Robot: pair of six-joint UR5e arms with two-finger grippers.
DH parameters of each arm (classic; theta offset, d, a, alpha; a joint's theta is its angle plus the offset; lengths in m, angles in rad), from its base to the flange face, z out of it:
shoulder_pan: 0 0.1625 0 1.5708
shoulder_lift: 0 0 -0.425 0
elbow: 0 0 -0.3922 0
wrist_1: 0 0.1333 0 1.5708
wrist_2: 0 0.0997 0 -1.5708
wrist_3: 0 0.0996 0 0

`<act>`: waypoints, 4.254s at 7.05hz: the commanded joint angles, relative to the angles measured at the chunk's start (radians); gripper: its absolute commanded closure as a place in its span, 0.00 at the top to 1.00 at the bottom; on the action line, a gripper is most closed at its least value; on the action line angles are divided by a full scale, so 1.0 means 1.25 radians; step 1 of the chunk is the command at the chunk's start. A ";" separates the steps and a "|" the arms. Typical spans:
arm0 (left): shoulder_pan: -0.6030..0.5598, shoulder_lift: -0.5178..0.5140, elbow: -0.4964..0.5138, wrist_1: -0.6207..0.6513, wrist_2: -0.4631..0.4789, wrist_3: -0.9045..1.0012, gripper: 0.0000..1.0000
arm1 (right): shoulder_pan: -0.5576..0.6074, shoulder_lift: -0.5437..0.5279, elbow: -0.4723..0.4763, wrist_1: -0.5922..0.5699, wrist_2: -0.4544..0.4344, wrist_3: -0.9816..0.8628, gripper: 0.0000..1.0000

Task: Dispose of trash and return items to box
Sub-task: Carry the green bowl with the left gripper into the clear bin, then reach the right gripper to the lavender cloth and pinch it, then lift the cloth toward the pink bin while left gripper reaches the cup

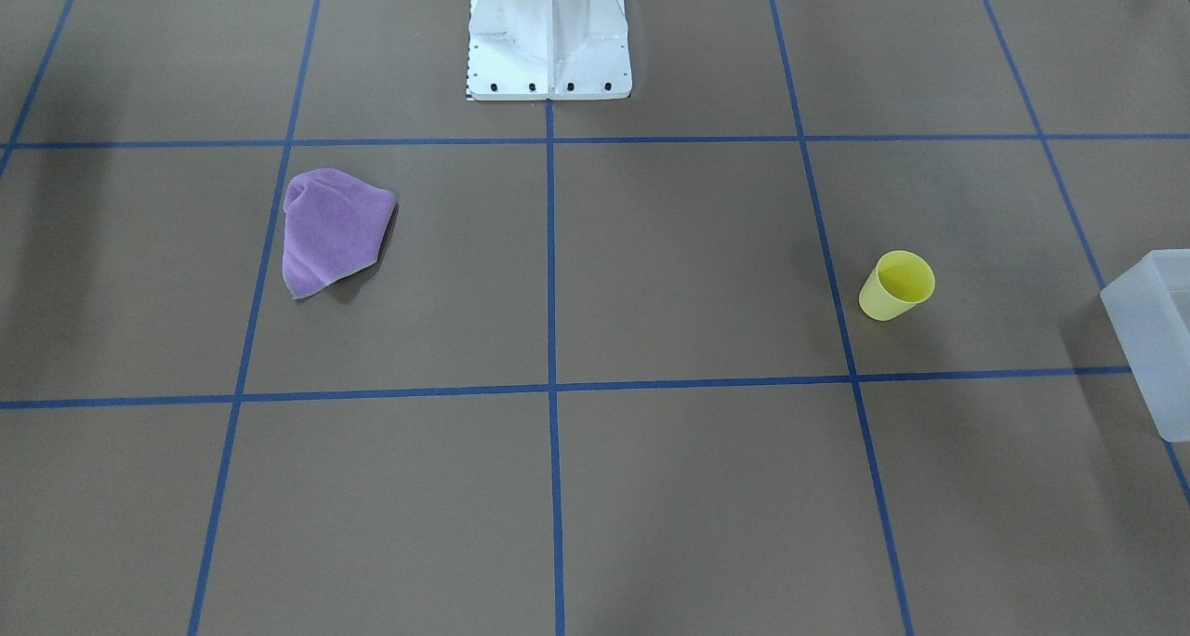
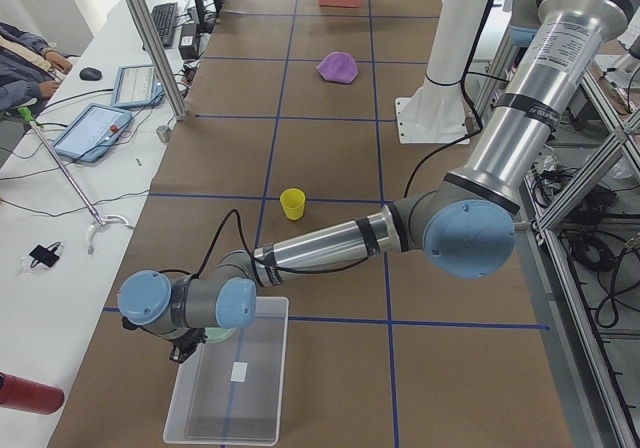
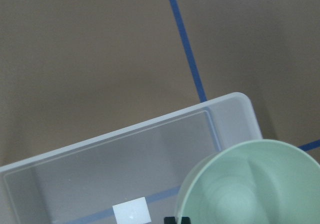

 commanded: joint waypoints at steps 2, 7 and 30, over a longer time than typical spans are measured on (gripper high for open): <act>0.004 0.003 0.076 -0.071 0.010 -0.004 0.00 | -0.022 0.002 0.002 0.016 0.000 0.055 1.00; 0.079 0.027 0.164 -0.287 0.006 -0.124 0.00 | -0.032 0.002 0.002 0.016 0.000 0.056 1.00; 0.289 0.227 -0.636 -0.079 0.030 -0.813 0.79 | -0.379 0.040 0.338 -0.016 -0.145 0.752 0.00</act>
